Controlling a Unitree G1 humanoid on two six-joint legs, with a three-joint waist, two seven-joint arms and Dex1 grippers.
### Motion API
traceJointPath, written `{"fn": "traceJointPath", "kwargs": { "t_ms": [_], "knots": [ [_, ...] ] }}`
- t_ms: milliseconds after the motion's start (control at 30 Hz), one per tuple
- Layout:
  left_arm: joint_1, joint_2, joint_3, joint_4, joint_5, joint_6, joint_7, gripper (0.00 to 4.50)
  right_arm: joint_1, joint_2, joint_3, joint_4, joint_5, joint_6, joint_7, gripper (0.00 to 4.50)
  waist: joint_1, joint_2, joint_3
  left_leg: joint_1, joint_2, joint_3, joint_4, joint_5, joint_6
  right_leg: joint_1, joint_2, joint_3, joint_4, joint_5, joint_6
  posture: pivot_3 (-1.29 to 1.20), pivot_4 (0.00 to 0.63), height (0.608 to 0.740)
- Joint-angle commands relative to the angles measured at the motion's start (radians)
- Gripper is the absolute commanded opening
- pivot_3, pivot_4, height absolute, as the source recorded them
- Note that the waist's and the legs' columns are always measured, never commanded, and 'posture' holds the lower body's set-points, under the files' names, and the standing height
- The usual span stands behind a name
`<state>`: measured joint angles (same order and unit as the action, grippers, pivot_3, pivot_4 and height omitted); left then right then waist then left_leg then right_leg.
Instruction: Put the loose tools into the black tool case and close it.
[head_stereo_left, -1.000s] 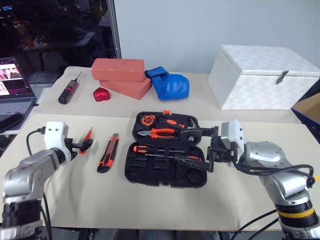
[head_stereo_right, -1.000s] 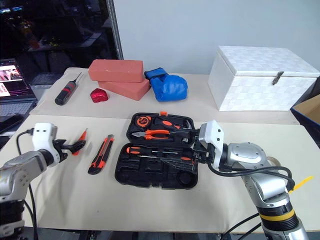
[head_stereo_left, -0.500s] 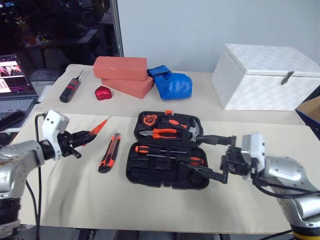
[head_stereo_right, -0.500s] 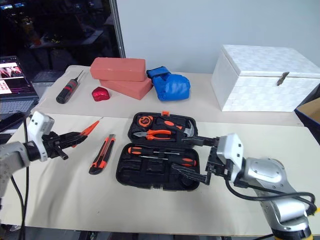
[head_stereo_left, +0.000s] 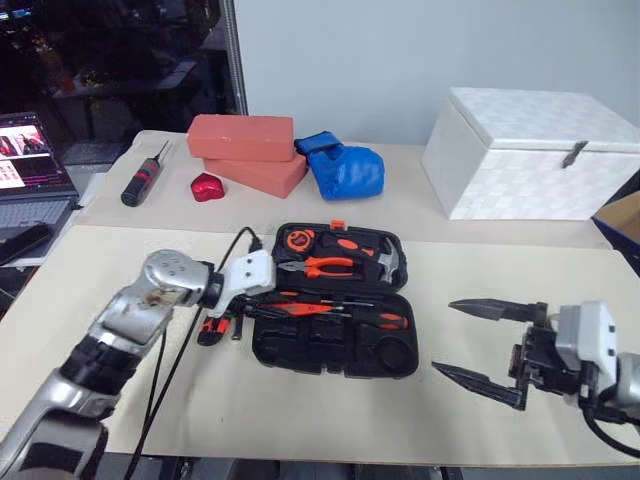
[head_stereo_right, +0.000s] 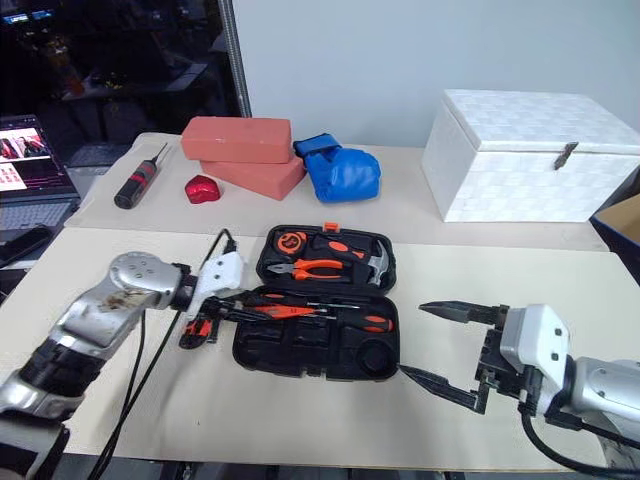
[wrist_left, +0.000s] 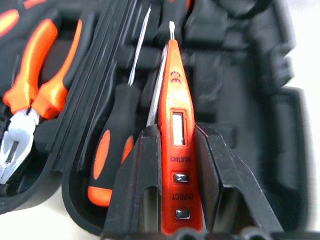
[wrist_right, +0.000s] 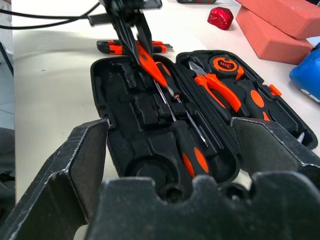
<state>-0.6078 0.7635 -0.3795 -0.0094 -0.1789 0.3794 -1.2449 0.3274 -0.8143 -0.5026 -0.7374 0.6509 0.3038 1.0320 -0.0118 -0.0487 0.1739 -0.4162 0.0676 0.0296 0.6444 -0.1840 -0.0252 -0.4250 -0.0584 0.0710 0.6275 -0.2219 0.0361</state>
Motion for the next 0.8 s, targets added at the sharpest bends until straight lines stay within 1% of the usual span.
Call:
{"fn": "traceJointPath", "kwargs": {
  "t_ms": [33, 200, 367, 533, 733, 800],
  "knots": [
    [-0.035, -0.005, -0.015, 0.021, 0.039, -0.026, -0.035, 0.49, 0.012, -0.008, -0.045, -0.050, 0.028, 0.017, -0.026, 4.50, -0.001, -0.001, 0.000, 0.000, 0.000, 0.000, 0.000, 0.000, 0.000, 0.000, 0.000, 0.000, 0.000, 0.000, 0.000, 0.00, 0.150, 0.736],
    [-0.023, -0.030, -0.037, -0.012, 0.053, -0.015, -0.051, 0.49, 0.030, -0.003, -0.046, -0.073, 0.027, 0.030, -0.046, 4.50, 0.000, 0.000, 0.000, 0.000, 0.000, -0.001, 0.001, 0.000, 0.000, 0.001, 0.000, 0.000, 0.000, 0.000, 0.000, 0.00, 0.150, 0.736],
    [-0.016, -0.029, -0.036, -0.037, 0.041, -0.007, -0.083, 0.49, 0.032, -0.005, -0.041, -0.081, 0.028, 0.038, -0.060, 4.50, 0.000, 0.000, 0.000, 0.000, -0.001, -0.001, 0.001, 0.000, 0.000, 0.001, 0.000, 0.000, 0.000, 0.000, 0.000, 0.00, 0.150, 0.736],
    [-0.024, -0.047, -0.048, -0.010, 0.079, 0.010, -0.050, 0.49, 0.032, -0.006, -0.031, -0.081, 0.024, 0.042, -0.065, 4.50, 0.000, 0.000, 0.000, 0.000, -0.001, -0.001, 0.001, 0.000, 0.000, 0.001, 0.000, 0.000, 0.000, -0.001, 0.001, 0.00, 0.150, 0.736],
    [-0.008, -0.015, -0.052, 0.024, 0.101, -0.012, -0.094, 0.49, 0.036, -0.008, -0.037, -0.083, 0.028, 0.044, -0.064, 4.50, 0.000, 0.000, 0.000, 0.001, -0.001, -0.001, 0.001, 0.000, 0.000, 0.003, 0.000, 0.000, 0.000, -0.001, 0.002, 0.00, 0.150, 0.736],
    [-0.004, -0.017, -0.025, 0.028, 0.085, -0.011, -0.082, 1.49, 0.036, -0.008, -0.035, -0.080, 0.026, 0.042, -0.061, 4.50, -0.003, 0.000, -0.001, 0.002, -0.001, -0.001, 0.001, 0.000, 0.000, 0.003, 0.000, 0.000, 0.000, -0.001, 0.001, 0.00, 0.150, 0.736]
  ]
}}
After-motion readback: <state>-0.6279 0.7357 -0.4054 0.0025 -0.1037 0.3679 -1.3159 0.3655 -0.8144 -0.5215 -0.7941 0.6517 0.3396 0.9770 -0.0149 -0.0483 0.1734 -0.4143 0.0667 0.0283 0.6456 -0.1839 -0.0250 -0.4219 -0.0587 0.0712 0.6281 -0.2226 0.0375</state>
